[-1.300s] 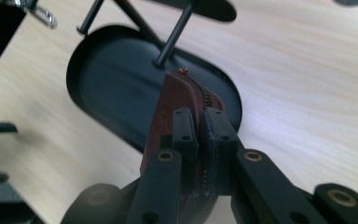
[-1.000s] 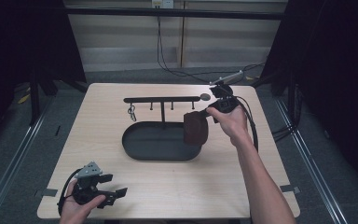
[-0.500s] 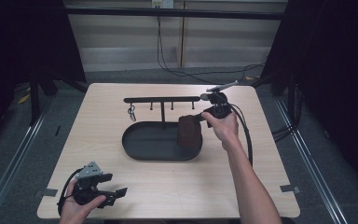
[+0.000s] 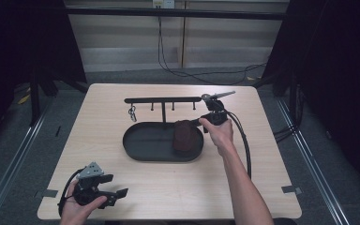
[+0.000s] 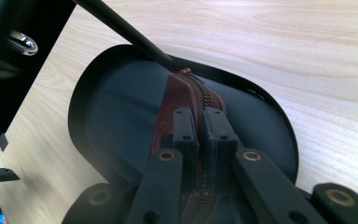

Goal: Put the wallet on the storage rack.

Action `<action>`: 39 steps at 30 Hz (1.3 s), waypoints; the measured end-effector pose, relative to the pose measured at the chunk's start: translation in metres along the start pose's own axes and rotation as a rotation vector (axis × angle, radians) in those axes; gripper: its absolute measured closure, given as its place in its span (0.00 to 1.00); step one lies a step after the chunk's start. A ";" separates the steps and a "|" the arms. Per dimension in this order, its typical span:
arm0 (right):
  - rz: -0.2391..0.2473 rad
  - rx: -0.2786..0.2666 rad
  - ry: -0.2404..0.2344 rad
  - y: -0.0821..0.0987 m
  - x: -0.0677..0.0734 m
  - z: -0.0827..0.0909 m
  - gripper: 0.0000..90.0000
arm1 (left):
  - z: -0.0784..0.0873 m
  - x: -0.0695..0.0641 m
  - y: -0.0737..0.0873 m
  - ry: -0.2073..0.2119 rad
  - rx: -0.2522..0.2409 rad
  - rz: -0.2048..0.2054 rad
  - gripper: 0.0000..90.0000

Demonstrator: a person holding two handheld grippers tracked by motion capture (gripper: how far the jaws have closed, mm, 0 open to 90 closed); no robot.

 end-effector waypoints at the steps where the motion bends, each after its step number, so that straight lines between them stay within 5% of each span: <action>1: -0.001 0.002 -0.001 0.001 -0.001 -0.002 0.94 | 0.000 0.000 0.000 0.005 -0.002 0.001 0.20; 13: 0.007 0.005 0.000 0.009 -0.010 -0.029 0.92 | 0.000 0.000 -0.001 0.007 -0.001 0.001 0.20; 27: 0.005 0.014 0.040 0.015 -0.017 -0.034 0.88 | 0.000 0.000 -0.001 0.013 -0.003 0.008 0.20; 35: 0.024 0.019 0.040 0.016 -0.013 -0.034 0.78 | -0.001 0.000 -0.001 0.014 0.001 0.008 0.20; 39: 0.018 0.004 0.053 0.015 -0.013 -0.032 0.63 | 0.000 0.001 -0.001 0.014 -0.003 0.007 0.20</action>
Point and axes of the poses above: each handheld gripper's, and its own axes: z roughly backward along the jaws, y roughly out of its underside, x roughly to its left, the point moved 4 cm from there along -z, roughly forward along the jaws, and after that the axes turned 15 degrees about x, right-handed, at the moved point
